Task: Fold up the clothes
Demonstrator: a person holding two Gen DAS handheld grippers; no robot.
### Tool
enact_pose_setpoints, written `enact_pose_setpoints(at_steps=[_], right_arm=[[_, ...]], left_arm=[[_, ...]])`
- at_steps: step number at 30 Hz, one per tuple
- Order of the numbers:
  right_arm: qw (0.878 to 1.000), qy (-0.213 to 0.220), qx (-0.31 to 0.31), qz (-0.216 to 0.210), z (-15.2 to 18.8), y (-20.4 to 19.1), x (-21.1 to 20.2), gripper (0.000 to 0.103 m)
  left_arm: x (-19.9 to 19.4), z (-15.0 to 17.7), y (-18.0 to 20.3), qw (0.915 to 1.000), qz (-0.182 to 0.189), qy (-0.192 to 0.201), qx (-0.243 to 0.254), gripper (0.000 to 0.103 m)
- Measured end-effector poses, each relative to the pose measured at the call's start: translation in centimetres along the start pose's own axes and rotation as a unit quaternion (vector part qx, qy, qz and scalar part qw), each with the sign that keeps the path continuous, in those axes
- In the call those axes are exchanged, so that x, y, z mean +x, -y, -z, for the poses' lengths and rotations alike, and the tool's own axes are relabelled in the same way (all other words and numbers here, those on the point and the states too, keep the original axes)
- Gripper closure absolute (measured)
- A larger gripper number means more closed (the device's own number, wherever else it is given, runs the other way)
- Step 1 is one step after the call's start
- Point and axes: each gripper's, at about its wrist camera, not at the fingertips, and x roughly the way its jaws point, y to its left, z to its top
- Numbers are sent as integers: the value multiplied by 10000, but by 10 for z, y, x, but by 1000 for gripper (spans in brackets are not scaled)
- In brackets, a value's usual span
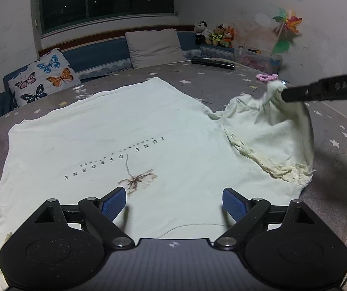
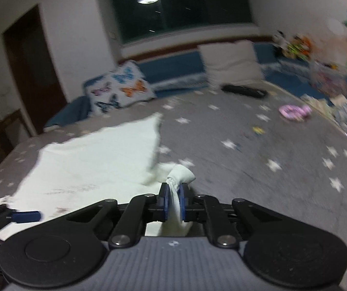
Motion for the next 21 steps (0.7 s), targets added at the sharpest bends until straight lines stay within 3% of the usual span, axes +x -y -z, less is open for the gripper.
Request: enact_pose_setpoints(at_steps=[7,12,18,21], right_arm=[[9963,33,-486,-714,-6,-51,-6,95],[9910,-241,-750,-1079,3,-79,5,95],[9830,-654,-735,-1548,21,-94,17,88],[9810,-651,-779,-1654,23,-92,11,86]], left_arm=[[-10,6,-11,9998,-97,83,-131,13],[-17,10,-21,9994,-200,135,-246,11],[-20,13,-32,9987,-342,127,-362,11],[-22,11,-36,9983,-396,141,-399,11]])
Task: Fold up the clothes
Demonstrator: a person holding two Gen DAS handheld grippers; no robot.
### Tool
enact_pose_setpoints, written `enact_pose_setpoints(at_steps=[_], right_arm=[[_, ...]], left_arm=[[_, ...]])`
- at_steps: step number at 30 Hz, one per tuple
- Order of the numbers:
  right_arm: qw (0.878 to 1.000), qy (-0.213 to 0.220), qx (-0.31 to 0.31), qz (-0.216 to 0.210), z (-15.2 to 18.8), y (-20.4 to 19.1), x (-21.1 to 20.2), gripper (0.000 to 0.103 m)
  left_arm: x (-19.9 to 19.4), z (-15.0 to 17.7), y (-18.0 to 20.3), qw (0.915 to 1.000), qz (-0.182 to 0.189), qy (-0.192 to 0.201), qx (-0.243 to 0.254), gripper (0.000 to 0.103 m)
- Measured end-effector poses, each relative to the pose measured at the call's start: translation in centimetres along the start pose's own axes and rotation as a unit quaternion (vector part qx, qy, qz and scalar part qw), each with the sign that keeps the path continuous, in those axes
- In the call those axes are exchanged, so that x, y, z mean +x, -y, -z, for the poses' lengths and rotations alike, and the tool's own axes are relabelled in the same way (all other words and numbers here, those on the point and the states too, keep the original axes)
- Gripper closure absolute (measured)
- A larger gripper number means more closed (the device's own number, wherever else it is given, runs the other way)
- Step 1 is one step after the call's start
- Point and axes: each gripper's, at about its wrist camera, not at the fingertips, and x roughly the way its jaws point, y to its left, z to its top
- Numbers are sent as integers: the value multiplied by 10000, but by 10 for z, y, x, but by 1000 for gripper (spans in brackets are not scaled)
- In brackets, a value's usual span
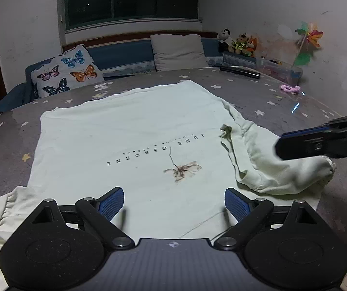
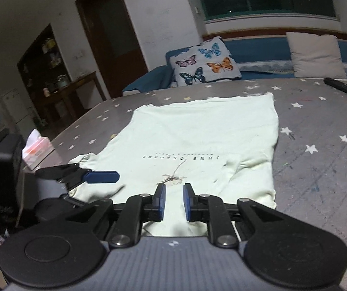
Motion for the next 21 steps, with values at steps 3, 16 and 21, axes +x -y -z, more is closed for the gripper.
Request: enact_pose_setpoints(at_steps=[3,16,21], right_arm=[[9997,80,70,206,1,9,-11,78],[9930,-560,294,999,36,53,-17,78],[9939,-372,255,1003,25,55,-22,78]], left_arm=[[-2,-2,-1,10000,-2,32,-37,10],[8,-25,32,9992,254,178,242,21],[13,-30,44,9982,456,223,323,44]])
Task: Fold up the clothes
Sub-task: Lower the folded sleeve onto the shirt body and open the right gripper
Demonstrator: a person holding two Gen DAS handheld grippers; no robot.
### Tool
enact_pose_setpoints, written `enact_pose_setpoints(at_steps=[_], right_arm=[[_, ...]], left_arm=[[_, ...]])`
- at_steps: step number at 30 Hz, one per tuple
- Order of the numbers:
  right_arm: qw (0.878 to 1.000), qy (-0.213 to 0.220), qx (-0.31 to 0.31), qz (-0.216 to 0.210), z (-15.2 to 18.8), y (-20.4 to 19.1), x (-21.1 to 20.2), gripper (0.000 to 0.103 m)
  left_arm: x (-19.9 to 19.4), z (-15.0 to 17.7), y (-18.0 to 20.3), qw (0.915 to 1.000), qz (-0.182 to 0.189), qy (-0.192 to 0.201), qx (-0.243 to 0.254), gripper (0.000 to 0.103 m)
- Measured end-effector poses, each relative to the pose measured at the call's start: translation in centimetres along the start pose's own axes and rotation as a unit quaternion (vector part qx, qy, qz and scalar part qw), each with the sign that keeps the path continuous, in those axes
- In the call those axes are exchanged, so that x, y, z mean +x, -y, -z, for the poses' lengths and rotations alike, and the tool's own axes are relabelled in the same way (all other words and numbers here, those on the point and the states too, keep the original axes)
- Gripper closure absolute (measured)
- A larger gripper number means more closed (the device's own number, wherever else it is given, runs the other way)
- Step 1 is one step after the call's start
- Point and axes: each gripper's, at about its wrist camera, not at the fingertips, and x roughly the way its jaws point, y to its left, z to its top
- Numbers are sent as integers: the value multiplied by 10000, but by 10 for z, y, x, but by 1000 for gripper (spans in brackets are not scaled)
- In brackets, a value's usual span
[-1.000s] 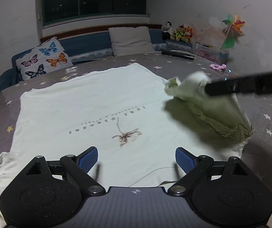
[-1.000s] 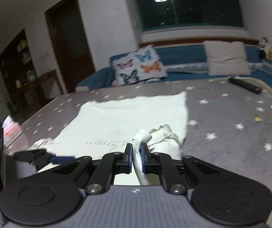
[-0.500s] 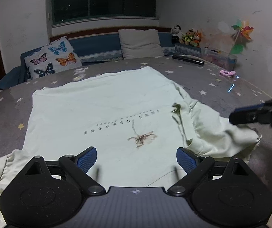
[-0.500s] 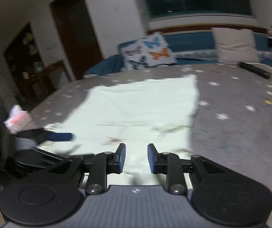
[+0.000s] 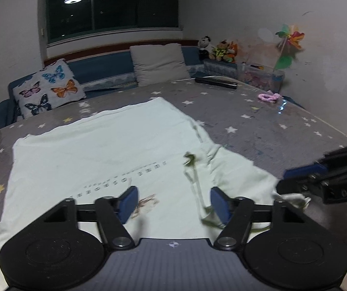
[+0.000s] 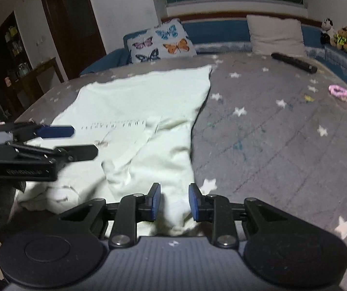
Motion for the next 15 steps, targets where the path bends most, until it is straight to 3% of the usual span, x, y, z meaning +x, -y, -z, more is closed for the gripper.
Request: enact_pose_setpoints(at_steps=[4,10,15], right_arm=[[9998,180,-2,-118,-14,-1,6,78],[9991,253,-102,-329,-30,-4,28,83],[9994,-163,18,-306,-29,7,51,85]], left_arm=[[5,-1,12,9997,172,-18,146,58],[4,0,24,9984,411,52,375,65],[7,4,27,9970,563,25,534,68]])
